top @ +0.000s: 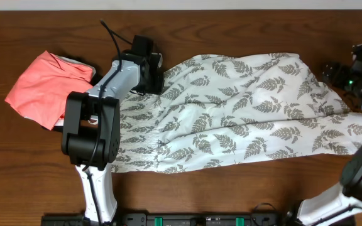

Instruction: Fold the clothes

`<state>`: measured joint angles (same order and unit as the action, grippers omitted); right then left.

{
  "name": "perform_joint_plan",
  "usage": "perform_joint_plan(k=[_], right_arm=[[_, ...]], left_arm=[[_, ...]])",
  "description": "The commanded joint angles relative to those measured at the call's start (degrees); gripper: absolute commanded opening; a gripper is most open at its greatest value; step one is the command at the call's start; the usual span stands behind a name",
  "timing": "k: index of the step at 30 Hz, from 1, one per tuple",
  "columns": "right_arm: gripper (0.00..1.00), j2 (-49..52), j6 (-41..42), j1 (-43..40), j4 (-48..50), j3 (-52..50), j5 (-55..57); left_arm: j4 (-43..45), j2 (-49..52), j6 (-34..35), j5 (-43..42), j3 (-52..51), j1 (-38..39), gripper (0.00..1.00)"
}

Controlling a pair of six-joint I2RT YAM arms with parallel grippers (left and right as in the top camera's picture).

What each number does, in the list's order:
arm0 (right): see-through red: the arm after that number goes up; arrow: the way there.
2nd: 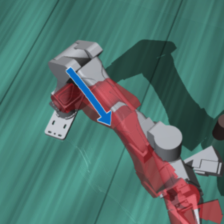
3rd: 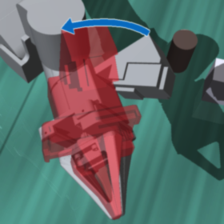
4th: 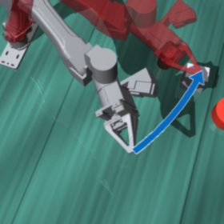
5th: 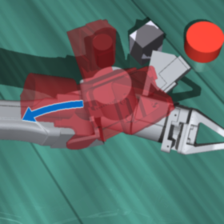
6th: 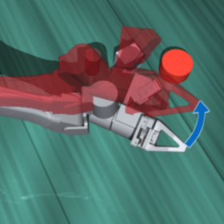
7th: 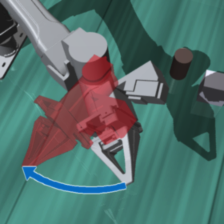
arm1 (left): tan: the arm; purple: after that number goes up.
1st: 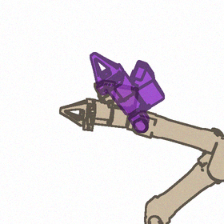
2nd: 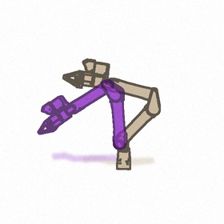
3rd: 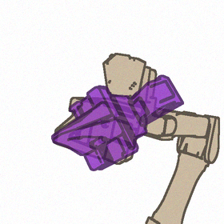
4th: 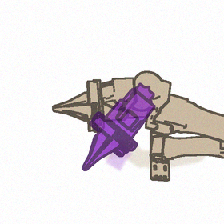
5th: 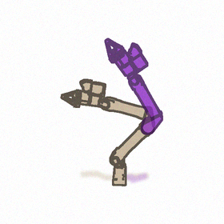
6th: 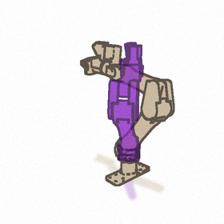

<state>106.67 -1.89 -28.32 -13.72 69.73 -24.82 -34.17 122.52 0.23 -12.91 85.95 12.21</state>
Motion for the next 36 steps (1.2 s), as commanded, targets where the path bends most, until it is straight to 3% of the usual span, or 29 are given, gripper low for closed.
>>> perform_joint_plan(k=[1, 16, 23, 24, 25, 27, 28, 36], right_arm=[[0.88, 5.2, 1.2, 0.9, 0.9, 0.7, -1.3], [0.88, 12.4, 1.2, 3.3, 2.8, 0.7, -2.4], [0.8, 12.4, 1.2, 3.3, 2.6, 0.7, -2.4], [0.69, 12.4, 1.2, 3.3, 2.6, 0.7, -2.4], [0.41, 12.4, 1.2, 3.3, 2.6, 0.7, -2.4], [0.07, 12.4, 1.2, 3.3, 2.6, 0.7, -2.4], [0.01, 12.4, 1.5, 3.3, 2.6, 0.7, -2.4], [0.01, 11.2, 2.3, 1.6, 2.7, 2.4, 0.0]], left_arm=[[-0.6, 3.1, 0.9, 0.0, -0.3, 0.1, 0.37], [-4.1, 1.0, 0.9, 0.0, 1.9, 0.1, 0.37], [-6.3, -1.9, 2.6, 0.0, 2.4, 0.2, 0.37], [-6.3, -1.6, 2.6, 0.0, 2.1, 0.2, 0.37], [-6.0, -1.3, 2.6, 0.0, 1.5, 0.2, 0.37], [-5.4, -0.7, 2.6, 0.0, 0.9, 0.1, 0.37], [-5.2, -0.3, 2.6, 0.0, 0.7, 0.1, 0.37], [-5.2, 1.8, 2.6, 0.0, 0.5, 0.1, 0.38]])
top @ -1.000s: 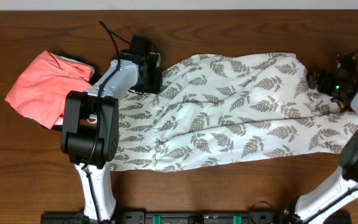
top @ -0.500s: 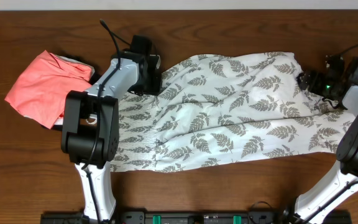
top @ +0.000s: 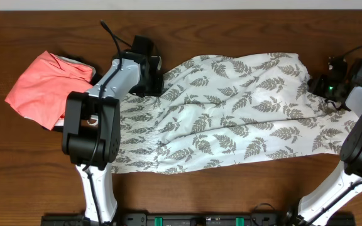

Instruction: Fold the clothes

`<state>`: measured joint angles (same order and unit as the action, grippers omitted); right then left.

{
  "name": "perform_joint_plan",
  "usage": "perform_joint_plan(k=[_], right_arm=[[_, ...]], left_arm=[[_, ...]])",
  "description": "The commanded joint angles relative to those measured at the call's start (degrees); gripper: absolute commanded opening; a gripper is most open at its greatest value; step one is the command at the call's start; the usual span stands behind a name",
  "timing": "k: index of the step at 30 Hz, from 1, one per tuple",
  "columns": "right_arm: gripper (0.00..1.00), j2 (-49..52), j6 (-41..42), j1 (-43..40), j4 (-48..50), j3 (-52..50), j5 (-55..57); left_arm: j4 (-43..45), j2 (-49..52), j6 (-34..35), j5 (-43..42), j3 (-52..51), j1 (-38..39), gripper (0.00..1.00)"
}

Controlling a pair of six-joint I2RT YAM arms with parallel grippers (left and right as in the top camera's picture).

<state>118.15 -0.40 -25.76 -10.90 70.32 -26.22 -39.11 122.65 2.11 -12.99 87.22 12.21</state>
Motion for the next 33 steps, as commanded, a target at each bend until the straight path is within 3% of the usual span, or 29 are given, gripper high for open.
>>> perform_joint_plan(k=[1, 11, 20, 22, 24, 33], right_arm=[[0.01, -1.1, 1.0, -1.5, -0.7, 2.8, 1.9], [0.01, -14.5, 8.5, -8.3, -9.5, 6.1, 18.7], [0.02, -16.4, 6.4, -12.2, -20.7, 5.9, 20.6], [0.09, -16.3, 6.4, -12.2, -22.2, 5.9, 21.8], [0.24, -16.2, 6.4, -12.2, -23.9, 5.9, 23.1], [0.32, -16.3, 6.3, -12.1, -25.4, 7.3, 16.7]], left_arm=[[-0.2, 1.7, 0.8, 0.1, -0.8, 0.1, 0.38], [-0.1, 1.7, 0.8, 0.1, -0.8, 0.1, 0.37], [0.0, 1.7, 0.8, 0.1, -0.8, 0.1, 0.38], [-0.4, 1.7, 0.8, 0.1, -0.8, 0.1, 0.38], [-0.8, 1.7, 0.8, 0.1, -0.8, 0.1, 0.37], [-0.9, 1.7, 0.8, 0.1, -0.8, 0.1, 0.37]])
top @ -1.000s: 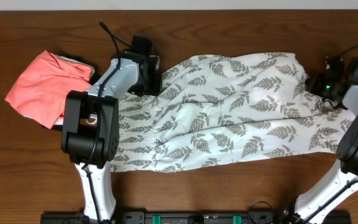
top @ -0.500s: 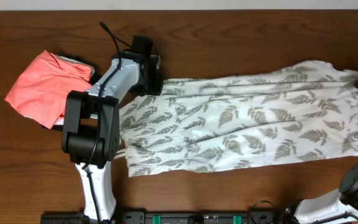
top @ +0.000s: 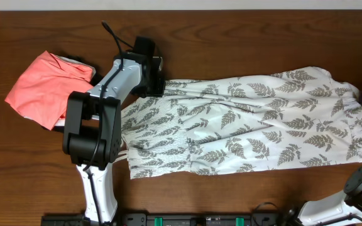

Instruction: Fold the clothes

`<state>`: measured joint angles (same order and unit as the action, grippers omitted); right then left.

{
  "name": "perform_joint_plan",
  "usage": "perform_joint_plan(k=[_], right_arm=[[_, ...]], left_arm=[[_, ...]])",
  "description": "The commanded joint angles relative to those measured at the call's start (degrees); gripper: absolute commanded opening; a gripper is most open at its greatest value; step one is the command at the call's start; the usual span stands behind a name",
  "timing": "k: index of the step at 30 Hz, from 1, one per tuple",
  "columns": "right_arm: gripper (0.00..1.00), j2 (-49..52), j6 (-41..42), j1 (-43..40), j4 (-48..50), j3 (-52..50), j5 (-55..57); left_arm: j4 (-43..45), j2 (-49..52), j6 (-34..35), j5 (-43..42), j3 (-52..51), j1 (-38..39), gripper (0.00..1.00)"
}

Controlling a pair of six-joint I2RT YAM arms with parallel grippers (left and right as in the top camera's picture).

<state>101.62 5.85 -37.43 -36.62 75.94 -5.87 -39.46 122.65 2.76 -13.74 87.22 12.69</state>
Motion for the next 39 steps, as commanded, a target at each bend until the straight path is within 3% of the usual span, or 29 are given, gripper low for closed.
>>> perform_joint_plan(k=[1, 8, 13, 23, 33, 34, 35, 36, 37, 38, 39], right_arm=[[0.33, 0.2, 0.1, -0.3, 0.5, 2.7, -5.4], [0.54, 0.3, -3.5, 4.4, 4.5, 10.8, -13.5], [0.67, 1.7, -7.5, 12.3, 8.2, 11.3, -10.4], [0.79, 16.7, -8.7, 17.1, 11.6, 11.3, -7.4], [0.82, 22.7, -8.7, 16.3, 8.6, 11.3, -7.0], [0.8, 22.7, -8.7, 16.3, 7.9, 11.3, -7.0], [0.72, 22.7, -8.7, 16.4, 7.3, 11.3, -7.0], [0.54, 22.7, -8.7, 16.4, 6.8, 11.3, -7.0], [0.22, 22.7, -8.7, 16.4, 6.3, 11.3, -7.0], [0.01, 22.7, -8.7, 16.4, 5.8, 11.3, -7.0], [0.01, 22.6, -8.7, 16.4, 5.5, 11.3, -7.0]], left_arm=[[-0.6, 1.7, 0.1, 0.9, -0.8, -0.3, 0.38], [-0.5, 1.7, 0.1, 0.9, -0.8, -0.3, 0.38], [-0.6, 1.7, 0.1, 0.9, -0.8, -0.3, 0.37], [-1.0, 1.7, 0.1, 0.9, -0.8, -0.3, 0.38], [-1.0, 1.7, 0.1, 0.9, -0.8, -0.3, 0.38], [-1.0, 1.7, 0.1, 0.9, -0.8, -0.3, 0.38], [-1.0, 1.7, 0.1, 0.9, -0.8, -0.3, 0.38], [-1.0, 1.7, 0.1, 0.9, -0.8, -0.3, 0.37], [-1.0, 1.7, 0.1, 0.9, -0.8, -0.3, 0.37], [-1.1, 1.7, 0.1, 0.9, -0.8, -0.3, 0.38], [-1.2, 1.7, 0.1, 0.9, -0.8, -0.3, 0.37]])
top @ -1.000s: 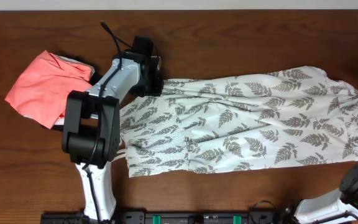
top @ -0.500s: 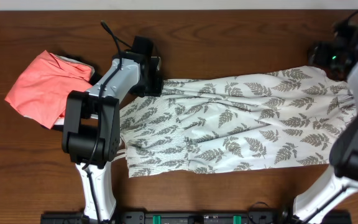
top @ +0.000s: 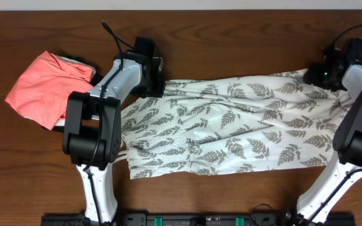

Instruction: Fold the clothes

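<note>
A white garment with a grey fern print lies stretched flat across the table, left to right. My left gripper sits at its top left corner, where the cloth gathers into the fingers, shut on it. My right gripper is over the garment's top right corner. The overhead view does not show how its jaws stand. A crumpled coral-pink cloth lies at the far left, apart from both grippers.
The left arm's base and links stand over the garment's left end. The right arm runs along the table's right edge. Bare brown table shows behind the garment and in front of it.
My right gripper has moved from the far right edge back left and up to the garment's top right corner. The garment's right edge sits slightly further left. The left gripper has not moved.
The garment first lay rumpled and wide, with my left gripper at its top left and my right gripper off its right end. Then the right gripper was at the garment's right corner. After that the garment lay drawn long and flat to the right. Now the right gripper is back over the top right corner.
</note>
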`<state>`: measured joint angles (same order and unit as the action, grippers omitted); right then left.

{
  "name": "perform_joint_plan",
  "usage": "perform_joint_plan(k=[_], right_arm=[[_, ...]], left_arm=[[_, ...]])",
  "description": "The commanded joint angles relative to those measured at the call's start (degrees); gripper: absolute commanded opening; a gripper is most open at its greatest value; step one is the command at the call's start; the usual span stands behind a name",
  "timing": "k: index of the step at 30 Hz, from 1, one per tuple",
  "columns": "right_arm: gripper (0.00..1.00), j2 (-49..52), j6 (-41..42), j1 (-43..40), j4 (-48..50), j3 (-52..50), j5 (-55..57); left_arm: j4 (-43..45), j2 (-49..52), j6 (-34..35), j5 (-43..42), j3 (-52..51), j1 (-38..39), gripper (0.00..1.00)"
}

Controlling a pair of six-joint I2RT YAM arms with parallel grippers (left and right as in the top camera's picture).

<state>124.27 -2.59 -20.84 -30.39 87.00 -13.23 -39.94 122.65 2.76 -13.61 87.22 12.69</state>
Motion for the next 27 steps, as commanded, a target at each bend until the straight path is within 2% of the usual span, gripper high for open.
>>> perform_joint_plan(k=[1, 6, 11, 14, 19, 25, 27], right_arm=[[0.01, -0.2, -0.3, -0.2, -1.0, 0.3, 0.3], [0.01, -4.9, 0.4, -0.3, -2.1, 2.0, 0.3], [0.01, -15.4, 0.8, -0.1, -2.9, 5.1, -0.8], [0.01, -22.9, -1.0, 0.5, -7.3, 5.2, -2.8], [0.01, -31.8, -2.9, 2.8, -27.1, 5.2, -4.7], [0.01, -33.3, -2.9, 7.0, -53.5, 3.1, -4.5], [0.1, -33.3, -2.9, 8.4, -56.5, -0.1, -3.0]], left_arm=[[-0.8, 1.7, 0.1, 0.7, -0.8, -0.3, 0.37], [-1.9, 1.7, 0.1, 0.7, -0.8, -0.3, 0.38], [-1.8, 1.7, 0.1, 0.7, -0.8, -0.3, 0.38], [-1.8, 1.7, 0.1, 0.7, -0.8, -0.3, 0.37], [-1.8, 1.7, 0.1, 0.7, -0.8, -0.3, 0.38], [-2.3, 1.7, 0.1, 0.7, -0.8, -0.3, 0.38], [-2.4, 1.7, 0.1, 0.7, -0.8, -0.3, 0.38]])
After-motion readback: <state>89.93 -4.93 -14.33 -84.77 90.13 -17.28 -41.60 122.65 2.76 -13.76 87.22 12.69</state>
